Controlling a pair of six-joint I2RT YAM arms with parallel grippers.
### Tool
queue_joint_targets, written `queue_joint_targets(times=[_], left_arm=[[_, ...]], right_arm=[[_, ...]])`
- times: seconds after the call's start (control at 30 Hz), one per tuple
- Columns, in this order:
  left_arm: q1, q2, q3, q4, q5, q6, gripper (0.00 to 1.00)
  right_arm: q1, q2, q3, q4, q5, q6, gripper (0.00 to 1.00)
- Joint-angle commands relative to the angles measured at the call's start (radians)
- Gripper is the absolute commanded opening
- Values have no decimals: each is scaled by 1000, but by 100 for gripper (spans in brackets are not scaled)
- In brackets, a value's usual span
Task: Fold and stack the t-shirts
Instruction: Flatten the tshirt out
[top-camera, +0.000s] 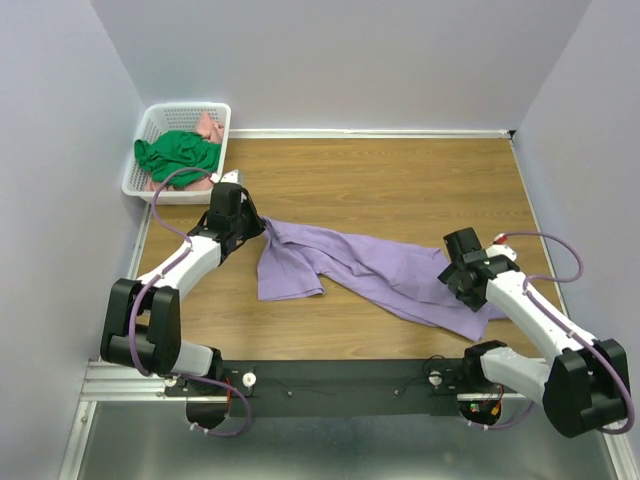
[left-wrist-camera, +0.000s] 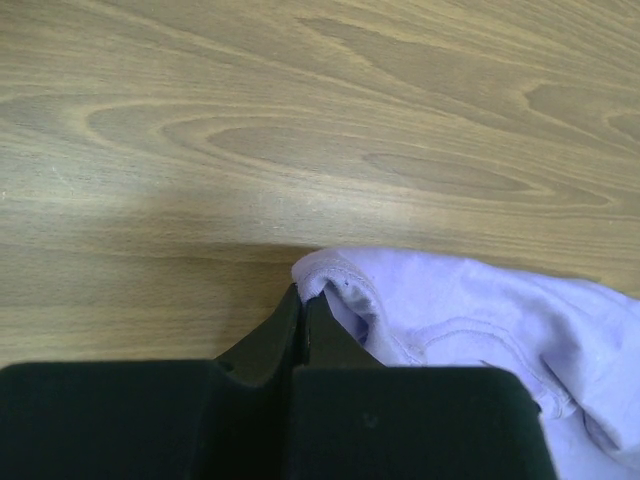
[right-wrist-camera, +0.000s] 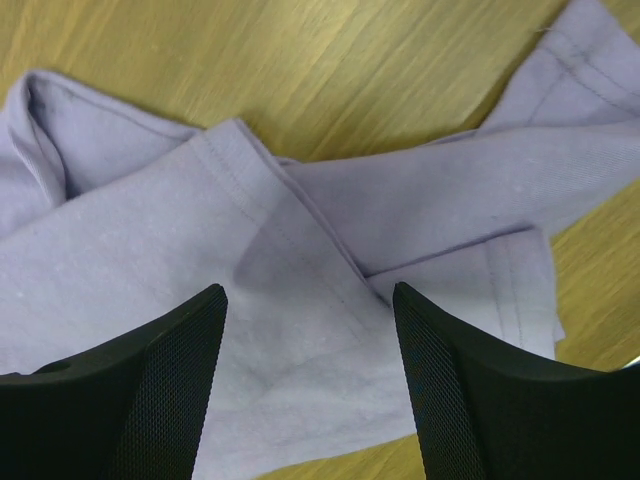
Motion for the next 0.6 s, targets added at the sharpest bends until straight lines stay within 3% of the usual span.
queue_joint_targets(times=[0.0,0.57], left_arm=[[5,-2,19,-4,21,31,0],[5,14,3,27,73,54,0]], right_arm=[[-27,-37,-18,-41,62,89,75],[-32,7,-34,-18,-26,138,71]])
